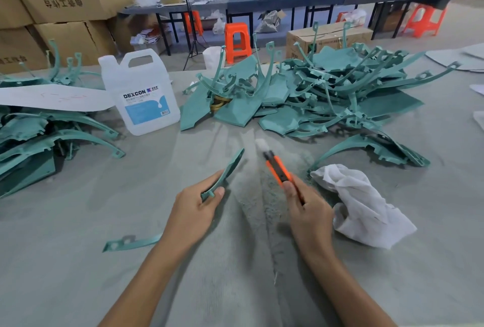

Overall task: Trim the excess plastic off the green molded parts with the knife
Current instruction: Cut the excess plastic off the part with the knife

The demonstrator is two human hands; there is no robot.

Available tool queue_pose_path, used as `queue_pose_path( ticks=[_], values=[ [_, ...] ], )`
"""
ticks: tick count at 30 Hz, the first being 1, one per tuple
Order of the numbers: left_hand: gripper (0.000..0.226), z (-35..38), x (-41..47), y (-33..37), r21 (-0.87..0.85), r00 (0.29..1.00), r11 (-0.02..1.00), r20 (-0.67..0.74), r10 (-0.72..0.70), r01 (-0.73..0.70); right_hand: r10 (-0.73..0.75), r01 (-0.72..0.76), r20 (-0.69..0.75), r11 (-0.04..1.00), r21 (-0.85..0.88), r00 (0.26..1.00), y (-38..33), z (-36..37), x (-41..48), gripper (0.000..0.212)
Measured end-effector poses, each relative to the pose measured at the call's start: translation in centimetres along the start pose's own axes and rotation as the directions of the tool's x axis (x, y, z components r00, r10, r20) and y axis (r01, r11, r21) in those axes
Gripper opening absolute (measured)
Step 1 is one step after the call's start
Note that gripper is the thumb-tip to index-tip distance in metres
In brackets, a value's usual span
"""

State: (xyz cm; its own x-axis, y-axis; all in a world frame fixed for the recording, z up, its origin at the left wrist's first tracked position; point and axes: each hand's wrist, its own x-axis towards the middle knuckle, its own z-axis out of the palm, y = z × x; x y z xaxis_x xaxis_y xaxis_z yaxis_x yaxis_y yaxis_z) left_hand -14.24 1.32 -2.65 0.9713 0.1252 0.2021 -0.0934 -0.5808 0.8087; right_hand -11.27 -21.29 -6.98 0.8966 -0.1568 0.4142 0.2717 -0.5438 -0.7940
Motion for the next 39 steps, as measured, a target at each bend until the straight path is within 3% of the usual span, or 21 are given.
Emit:
queue_pose_path(
  ticks=[2, 5, 9, 12, 16, 21, 25, 35, 39],
  values=[
    [0.05, -0.2, -0.3, 0.2, -0.002, 1.0, 1.0, 0.027, -0.005, 0.006, -0.016, 0.017, -0.017, 0.999, 0.033, 1.0, -0.3, 0.0, -0.1, 0.038],
    [0.05, -0.3, -0.6, 0.2, 0.005, 0.999, 1.0, 0.044, -0.007, 0.007, -0.129, 0.13, 0.075, 0.991, -0.012, 0.989, -0.8, 0.4, -0.9, 0.034],
    [0.044, -0.4, -1.0, -0.2, -0.095, 0.999, 0.995, 0.047, -0.003, 0.008, 0.024, -0.024, -0.003, 1.0, 0.017, 1.0, -0.2, -0.1, 0.0, 0.033],
    [0.04, -0.5, -1.0, -0.2, -0.146, 0.999, 0.989, 0.045, -0.011, 0.017, -0.13, 0.13, 0.1, 0.991, 0.01, 0.986, -0.8, 0.1, -0.9, 0.033],
    [0.038, -0.5, -1.3, 0.0, -0.233, 0.998, 0.971, 0.045, -0.05, 0.059, 0.05, -0.051, 0.053, 0.999, 0.014, 0.997, -0.2, 0.0, 0.1, 0.03],
    [0.033, 0.4, -1.1, 1.3, -0.329, 0.989, 0.94, -0.085, -0.123, 0.089, -0.041, 0.041, 0.098, 0.999, 0.002, 0.994, -0.9, 0.2, -0.8, 0.038],
    [0.038, 1.8, 0.9, 2.2, -0.409, 0.97, 0.906, -0.155, -0.186, 0.109, 0.085, -0.105, 0.15, 0.986, 0.131, 0.985, -1.2, 0.4, -0.6, 0.037],
    [0.044, 3.7, 2.2, 1.4, -0.398, 0.962, 0.888, -0.042, -0.269, 0.231, 0.215, -0.17, 0.442, 0.975, -0.141, 0.87, -3.8, 2.2, -0.4, 0.032],
    [0.043, 3.4, 2.1, 1.6, -0.412, 0.967, 0.882, -0.013, -0.255, 0.228, 0.249, -0.216, 0.468, 0.968, -0.125, 0.848, -4.2, 2.4, -0.3, 0.028]
  ],
)
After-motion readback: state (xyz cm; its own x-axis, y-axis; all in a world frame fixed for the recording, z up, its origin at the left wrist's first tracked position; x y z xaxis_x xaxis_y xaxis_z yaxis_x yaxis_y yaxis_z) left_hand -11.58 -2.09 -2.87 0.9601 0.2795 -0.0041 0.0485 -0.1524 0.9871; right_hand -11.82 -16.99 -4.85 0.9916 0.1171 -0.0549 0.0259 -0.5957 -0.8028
